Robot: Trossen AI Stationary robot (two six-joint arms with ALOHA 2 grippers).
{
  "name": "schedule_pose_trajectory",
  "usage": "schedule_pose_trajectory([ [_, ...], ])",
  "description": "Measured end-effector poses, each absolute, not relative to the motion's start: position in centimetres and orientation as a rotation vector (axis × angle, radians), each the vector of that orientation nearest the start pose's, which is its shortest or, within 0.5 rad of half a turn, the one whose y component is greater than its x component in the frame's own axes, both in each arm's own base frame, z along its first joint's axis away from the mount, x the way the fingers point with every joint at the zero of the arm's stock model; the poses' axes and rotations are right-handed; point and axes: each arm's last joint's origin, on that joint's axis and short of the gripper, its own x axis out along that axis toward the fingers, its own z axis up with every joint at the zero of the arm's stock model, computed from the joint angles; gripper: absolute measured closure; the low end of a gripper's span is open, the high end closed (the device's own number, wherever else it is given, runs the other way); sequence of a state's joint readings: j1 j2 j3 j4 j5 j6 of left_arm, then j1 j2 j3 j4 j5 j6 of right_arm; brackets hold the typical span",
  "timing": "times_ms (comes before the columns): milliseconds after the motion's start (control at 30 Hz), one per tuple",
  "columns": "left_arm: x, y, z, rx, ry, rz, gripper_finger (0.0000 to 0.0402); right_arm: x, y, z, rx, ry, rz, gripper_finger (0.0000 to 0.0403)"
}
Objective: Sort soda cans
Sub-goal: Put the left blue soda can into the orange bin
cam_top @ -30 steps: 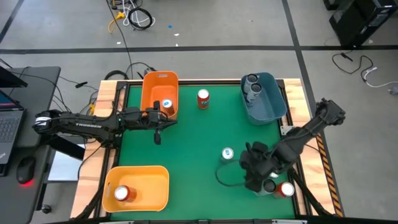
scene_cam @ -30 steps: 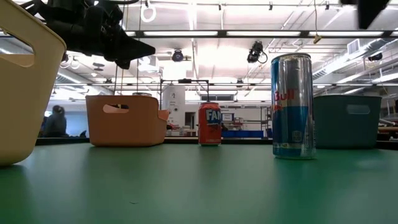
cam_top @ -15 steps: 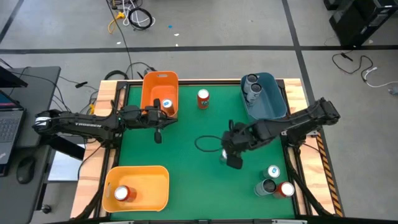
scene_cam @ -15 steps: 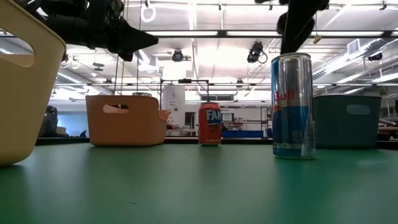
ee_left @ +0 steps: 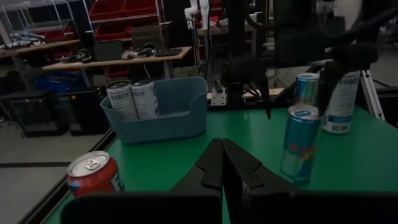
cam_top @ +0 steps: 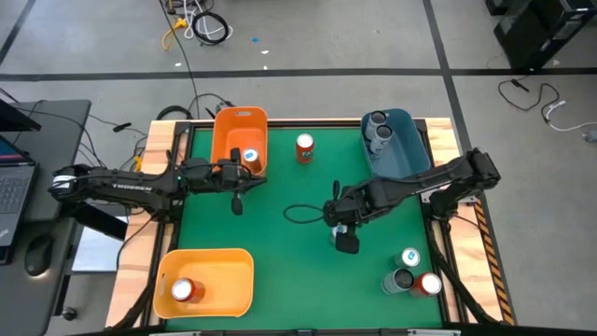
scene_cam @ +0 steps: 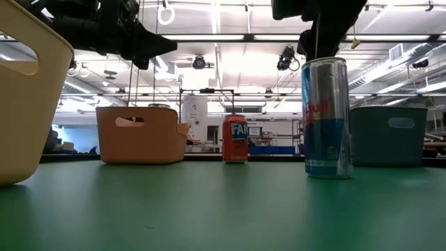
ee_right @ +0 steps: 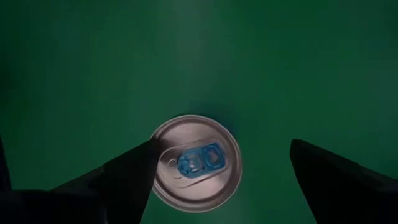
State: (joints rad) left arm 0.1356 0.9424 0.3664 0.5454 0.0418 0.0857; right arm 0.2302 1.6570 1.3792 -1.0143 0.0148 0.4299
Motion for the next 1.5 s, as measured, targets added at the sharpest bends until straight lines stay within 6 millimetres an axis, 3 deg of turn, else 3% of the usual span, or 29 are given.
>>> schedule_pose_trajectory([
  [200,19.8,2.6,23.1,0.064,0.034,0.092,0.0400,32.1,7.7,25.4,0.199,1.318,-0.027,0.0057],
  [500,19.8,2.6,23.0,0.049,0.038,0.092,0.0400,32.1,7.3,25.4,0.145,1.321,0.021,0.0130],
  [667,19.8,2.6,23.0,0.040,0.039,0.093,0.0400,32.0,6.5,25.7,0.135,1.313,0.008,0.0141],
  [1133,19.8,2.6,23.0,0.042,0.039,0.093,0.0400,31.0,4.1,27.7,0.162,1.241,-0.078,0.0049],
  [1500,19.8,2.6,23.0,0.044,0.040,0.093,0.0400,31.1,4.8,28.6,0.188,1.220,-0.040,0.0014],
])
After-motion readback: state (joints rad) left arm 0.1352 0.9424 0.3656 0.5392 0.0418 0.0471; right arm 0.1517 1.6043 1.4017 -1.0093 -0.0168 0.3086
